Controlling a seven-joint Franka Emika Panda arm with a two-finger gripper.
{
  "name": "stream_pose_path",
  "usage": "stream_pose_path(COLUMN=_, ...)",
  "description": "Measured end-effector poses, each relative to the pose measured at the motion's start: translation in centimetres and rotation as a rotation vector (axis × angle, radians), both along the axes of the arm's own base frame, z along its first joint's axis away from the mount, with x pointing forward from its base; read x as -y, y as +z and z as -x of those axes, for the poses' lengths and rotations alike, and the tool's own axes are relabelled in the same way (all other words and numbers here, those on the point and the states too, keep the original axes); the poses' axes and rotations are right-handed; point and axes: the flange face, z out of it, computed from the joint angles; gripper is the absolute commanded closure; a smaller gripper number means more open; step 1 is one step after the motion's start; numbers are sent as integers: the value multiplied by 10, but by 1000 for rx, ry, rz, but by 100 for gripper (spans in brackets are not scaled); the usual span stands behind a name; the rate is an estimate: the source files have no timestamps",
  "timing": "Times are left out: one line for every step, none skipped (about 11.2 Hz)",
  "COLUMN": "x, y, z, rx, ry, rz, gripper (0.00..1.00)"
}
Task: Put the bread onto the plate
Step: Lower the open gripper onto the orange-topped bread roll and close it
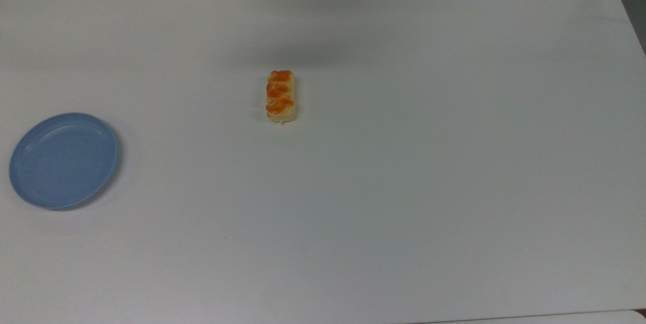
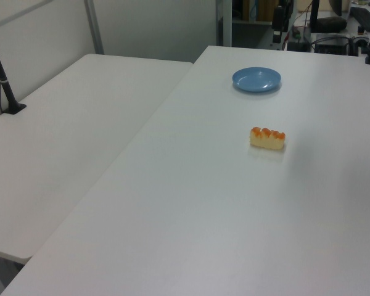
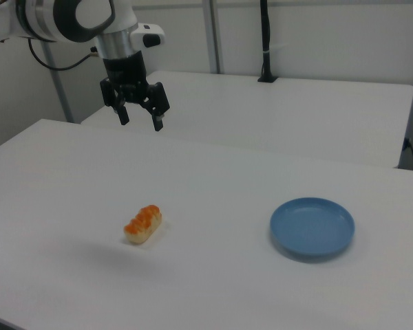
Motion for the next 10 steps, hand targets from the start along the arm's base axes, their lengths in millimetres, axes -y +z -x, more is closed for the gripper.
stream_pose_path(x=0, y=-1, z=0, rx=-2, ry=10, rz=0, gripper=0)
stream_pose_path(x=0, y=-3, z=-1, rx=-7, ry=15, rz=0, gripper=0)
stream_pose_path(x=-1, y=-9, z=-3, rx=-18, ry=17, rz=-1, gripper=0)
stream_pose_path(x=-5, y=-19, z=-5, rx=-36, ry=19, rz=-10, gripper=0)
stream_pose_path(x=-14, y=-33, z=-7, rx=-61, ry=27, rz=-27, gripper=0)
stream_pose_path(x=-27, y=-47, z=-9, rx=-81, ry=39, rz=-35, gripper=0)
stream_pose_path(x=-44, y=-63, z=-10, rx=-83, ry=49, rz=-38, gripper=0)
stream_pose_path(x=-61, y=-83, z=-12, rx=-73, ry=49, rz=-39, gripper=0)
stream_pose_path(x=-75, y=-106, z=-12, rx=-60, ry=52, rz=-40, gripper=0)
stream_pose_path(x=-83, y=-131, z=-11, rx=-54, ry=59, rz=-41, gripper=0)
